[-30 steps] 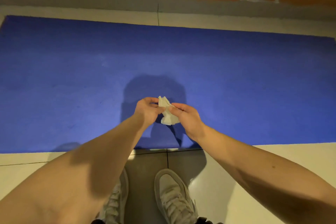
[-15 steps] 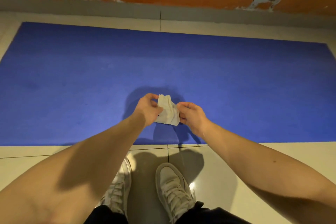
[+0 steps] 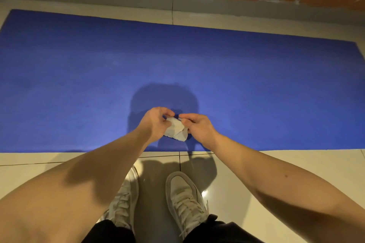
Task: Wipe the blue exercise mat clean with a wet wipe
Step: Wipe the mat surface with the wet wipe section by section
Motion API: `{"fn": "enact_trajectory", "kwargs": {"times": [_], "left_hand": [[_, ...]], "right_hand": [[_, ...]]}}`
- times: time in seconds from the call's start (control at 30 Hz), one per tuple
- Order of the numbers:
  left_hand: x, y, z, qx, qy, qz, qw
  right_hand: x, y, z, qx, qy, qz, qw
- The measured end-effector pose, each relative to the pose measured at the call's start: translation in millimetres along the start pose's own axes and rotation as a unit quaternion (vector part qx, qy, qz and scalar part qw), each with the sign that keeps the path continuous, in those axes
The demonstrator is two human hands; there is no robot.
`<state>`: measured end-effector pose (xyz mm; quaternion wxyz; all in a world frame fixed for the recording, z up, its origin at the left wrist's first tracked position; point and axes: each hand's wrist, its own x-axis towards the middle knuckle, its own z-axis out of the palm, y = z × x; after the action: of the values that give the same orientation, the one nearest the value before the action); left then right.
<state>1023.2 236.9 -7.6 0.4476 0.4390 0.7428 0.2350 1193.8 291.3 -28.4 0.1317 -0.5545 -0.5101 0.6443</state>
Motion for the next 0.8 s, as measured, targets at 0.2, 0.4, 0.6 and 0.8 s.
{"fn": "enact_trajectory", "kwargs": {"times": [0.2,0.4,0.6,0.8], "left_hand": [[3,-2,2,0.033,0.004,-0.015,0.999],[21,-11,13,0.096,0.034,-0.025,0.994],[24,-39,13,0.398,-0.018,-0.030,0.917],[20,-53,26,0.450,-0.052,-0.056,0.890]], "right_hand": [[-1,7,1,-0.197,-0.011,-0.082,0.977],[4,7,-28,-0.186,0.095,-0.051,0.977],[-3,36,-75,-0.336,0.216,-0.060,0.915],[-19,87,-50,-0.449,0.092,-0.118,0.881]]}}
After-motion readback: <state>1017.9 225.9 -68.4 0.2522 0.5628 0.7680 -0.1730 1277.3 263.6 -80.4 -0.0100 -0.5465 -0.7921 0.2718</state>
